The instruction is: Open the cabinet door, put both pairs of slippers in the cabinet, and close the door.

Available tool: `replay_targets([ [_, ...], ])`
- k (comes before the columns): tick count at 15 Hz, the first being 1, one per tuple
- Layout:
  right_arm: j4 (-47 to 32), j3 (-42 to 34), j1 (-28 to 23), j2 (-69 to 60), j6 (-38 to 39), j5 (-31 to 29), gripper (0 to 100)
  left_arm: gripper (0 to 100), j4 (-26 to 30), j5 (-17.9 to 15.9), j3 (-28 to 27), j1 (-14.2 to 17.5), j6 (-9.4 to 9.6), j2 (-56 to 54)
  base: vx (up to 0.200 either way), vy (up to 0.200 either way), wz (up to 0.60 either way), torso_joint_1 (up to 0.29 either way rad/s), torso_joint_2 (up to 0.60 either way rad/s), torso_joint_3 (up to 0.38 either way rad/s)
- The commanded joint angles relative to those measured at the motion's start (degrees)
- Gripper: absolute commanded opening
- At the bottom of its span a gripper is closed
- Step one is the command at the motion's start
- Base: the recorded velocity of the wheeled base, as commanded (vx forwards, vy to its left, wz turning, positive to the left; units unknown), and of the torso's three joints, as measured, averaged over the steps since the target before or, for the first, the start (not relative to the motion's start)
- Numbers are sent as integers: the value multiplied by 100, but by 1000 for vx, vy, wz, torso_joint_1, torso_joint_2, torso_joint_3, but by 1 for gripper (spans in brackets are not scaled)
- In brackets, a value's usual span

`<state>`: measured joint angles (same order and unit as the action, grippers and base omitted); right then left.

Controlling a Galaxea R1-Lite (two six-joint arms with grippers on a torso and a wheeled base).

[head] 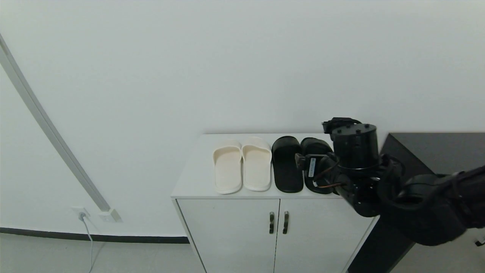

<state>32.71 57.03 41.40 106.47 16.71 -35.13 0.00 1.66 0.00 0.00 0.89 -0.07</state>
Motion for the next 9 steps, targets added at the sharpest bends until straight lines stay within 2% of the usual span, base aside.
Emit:
replay_targets([
  [1, 16, 652, -150, 919, -37, -125, 100, 0, 0, 1, 0, 0, -1, 7, 0, 0, 0, 0, 0, 0],
  [9, -10, 2049, -519, 2071, -423, -336, 100, 0, 9, -25, 0, 0, -1, 7, 0, 0, 0, 0, 0, 0],
])
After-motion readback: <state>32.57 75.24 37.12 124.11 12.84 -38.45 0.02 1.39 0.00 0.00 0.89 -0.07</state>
